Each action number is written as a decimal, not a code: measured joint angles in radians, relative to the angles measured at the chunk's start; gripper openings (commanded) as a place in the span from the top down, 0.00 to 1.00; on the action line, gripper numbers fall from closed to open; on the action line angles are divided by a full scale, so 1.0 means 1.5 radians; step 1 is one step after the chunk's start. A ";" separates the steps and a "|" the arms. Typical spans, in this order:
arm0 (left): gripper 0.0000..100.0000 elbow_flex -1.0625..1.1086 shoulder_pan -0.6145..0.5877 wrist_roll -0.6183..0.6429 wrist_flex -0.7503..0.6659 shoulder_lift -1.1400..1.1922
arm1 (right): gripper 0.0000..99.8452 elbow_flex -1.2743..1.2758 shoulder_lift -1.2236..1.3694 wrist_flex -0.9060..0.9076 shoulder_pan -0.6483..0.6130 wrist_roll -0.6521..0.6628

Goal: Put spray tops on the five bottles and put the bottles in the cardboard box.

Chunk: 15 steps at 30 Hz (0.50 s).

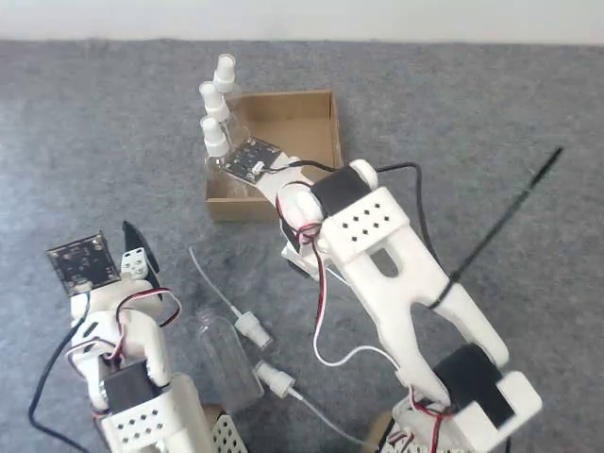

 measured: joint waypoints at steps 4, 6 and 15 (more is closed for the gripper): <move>0.88 0.000 0.000 0.000 0.000 0.000 | 0.96 0.035 -0.042 0.000 0.023 -0.028; 0.88 0.000 0.000 0.000 0.000 0.000 | 0.96 0.055 -0.068 0.000 0.036 -0.032; 0.88 0.000 0.000 -0.033 0.000 0.000 | 0.96 0.162 -0.184 -0.066 0.115 -0.038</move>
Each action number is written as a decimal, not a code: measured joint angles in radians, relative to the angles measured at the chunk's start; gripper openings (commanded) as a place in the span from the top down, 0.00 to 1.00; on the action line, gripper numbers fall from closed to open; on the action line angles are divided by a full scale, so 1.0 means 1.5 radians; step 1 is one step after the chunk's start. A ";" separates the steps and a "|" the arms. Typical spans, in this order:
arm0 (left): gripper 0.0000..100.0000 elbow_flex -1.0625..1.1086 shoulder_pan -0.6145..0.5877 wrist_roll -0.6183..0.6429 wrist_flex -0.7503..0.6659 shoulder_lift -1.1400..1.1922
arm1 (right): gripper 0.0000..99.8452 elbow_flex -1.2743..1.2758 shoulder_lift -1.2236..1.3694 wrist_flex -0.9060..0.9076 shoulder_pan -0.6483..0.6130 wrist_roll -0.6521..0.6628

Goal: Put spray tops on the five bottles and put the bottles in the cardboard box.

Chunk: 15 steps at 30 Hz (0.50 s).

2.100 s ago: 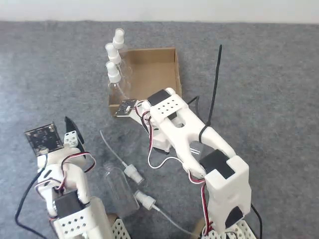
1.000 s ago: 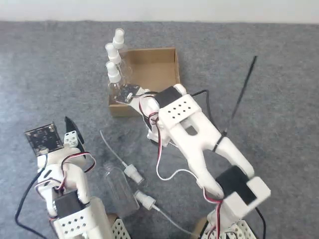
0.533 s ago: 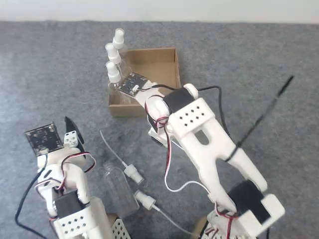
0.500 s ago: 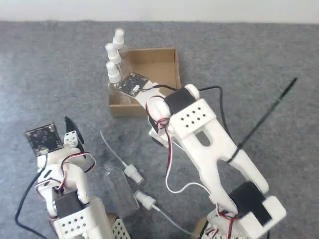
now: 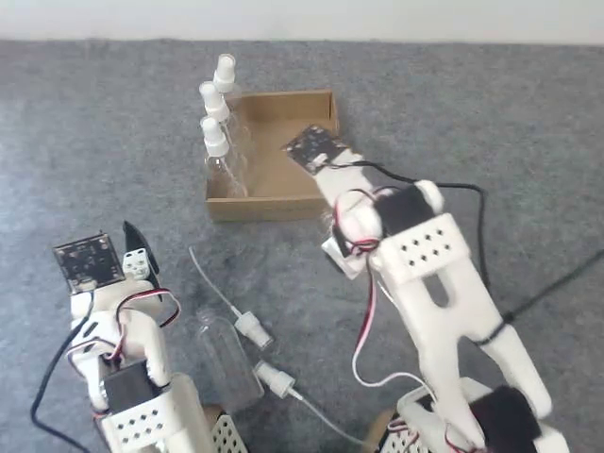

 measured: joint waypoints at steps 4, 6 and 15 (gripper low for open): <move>0.88 0.000 0.000 -0.007 0.000 0.000 | 0.96 0.026 -0.040 -0.034 0.031 0.000; 0.88 0.000 0.000 -0.007 0.000 0.000 | 0.96 0.032 -0.052 -0.049 0.045 -0.007; 0.88 0.000 0.000 -0.078 0.000 0.000 | 0.96 0.036 -0.063 -0.104 0.114 -0.103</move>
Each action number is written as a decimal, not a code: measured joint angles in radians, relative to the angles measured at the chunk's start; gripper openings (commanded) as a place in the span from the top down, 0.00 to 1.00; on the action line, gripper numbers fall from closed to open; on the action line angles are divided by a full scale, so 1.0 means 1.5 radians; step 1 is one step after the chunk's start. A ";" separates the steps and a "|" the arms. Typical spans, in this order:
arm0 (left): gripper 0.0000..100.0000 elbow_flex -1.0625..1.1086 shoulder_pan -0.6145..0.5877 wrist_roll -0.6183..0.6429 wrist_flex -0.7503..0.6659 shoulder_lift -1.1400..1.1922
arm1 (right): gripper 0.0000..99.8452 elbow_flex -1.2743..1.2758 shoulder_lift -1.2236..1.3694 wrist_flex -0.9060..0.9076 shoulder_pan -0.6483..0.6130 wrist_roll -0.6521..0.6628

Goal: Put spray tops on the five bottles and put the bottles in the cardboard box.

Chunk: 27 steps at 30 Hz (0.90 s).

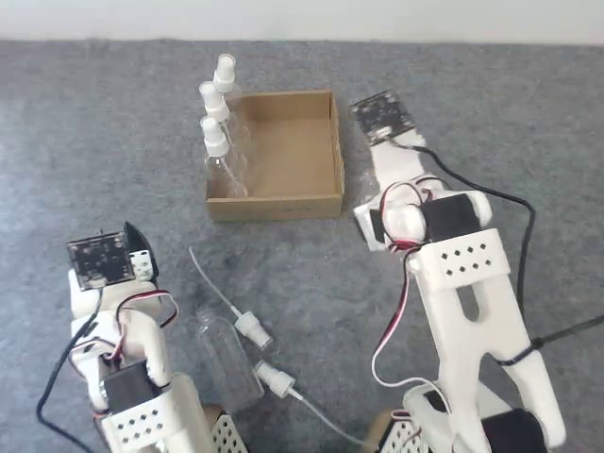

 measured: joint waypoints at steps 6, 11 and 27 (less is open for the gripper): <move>0.88 -0.070 0.032 -0.101 0.080 0.000 | 0.96 0.000 0.000 -0.026 0.040 -0.047; 0.88 -0.152 0.104 -0.163 0.215 -0.001 | 0.96 0.000 0.000 -0.028 0.071 -0.070; 0.88 -0.179 0.228 -0.310 0.370 -0.007 | 0.96 0.029 0.000 -0.083 0.109 -0.110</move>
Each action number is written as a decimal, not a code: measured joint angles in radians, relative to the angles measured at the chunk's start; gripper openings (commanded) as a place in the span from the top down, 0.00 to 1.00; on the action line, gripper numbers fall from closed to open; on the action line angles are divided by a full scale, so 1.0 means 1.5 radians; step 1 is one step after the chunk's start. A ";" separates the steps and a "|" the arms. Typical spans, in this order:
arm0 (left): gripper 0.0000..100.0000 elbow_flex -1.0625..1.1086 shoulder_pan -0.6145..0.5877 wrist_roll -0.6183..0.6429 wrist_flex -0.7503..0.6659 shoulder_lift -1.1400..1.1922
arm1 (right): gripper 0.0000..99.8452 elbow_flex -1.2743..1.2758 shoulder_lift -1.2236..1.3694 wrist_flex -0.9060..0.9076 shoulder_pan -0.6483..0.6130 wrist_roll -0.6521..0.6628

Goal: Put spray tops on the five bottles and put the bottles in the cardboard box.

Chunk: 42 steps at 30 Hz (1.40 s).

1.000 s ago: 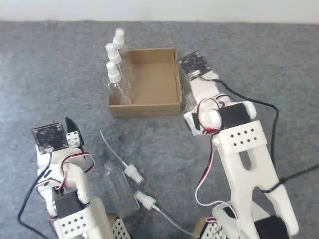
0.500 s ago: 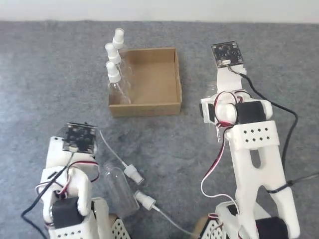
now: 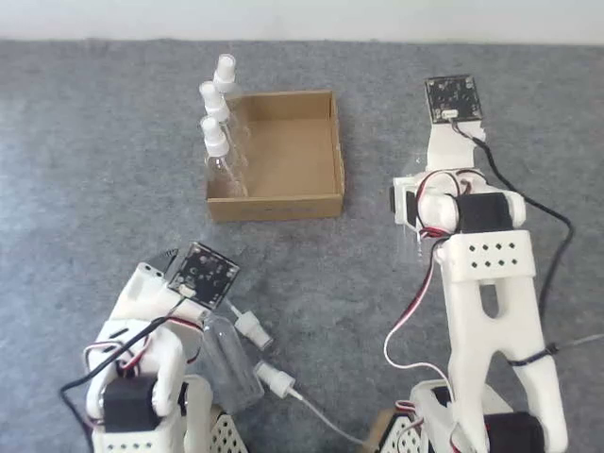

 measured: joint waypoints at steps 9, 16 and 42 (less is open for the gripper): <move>0.88 -0.006 0.004 -0.051 0.009 0.055 | 0.96 0.018 0.000 -0.027 0.001 -0.011; 0.87 -0.069 0.046 -0.076 0.020 0.197 | 0.96 0.018 0.000 -0.027 0.015 -0.013; 0.77 -0.291 0.222 -0.240 0.121 0.712 | 0.96 0.018 0.000 -0.027 0.038 -0.013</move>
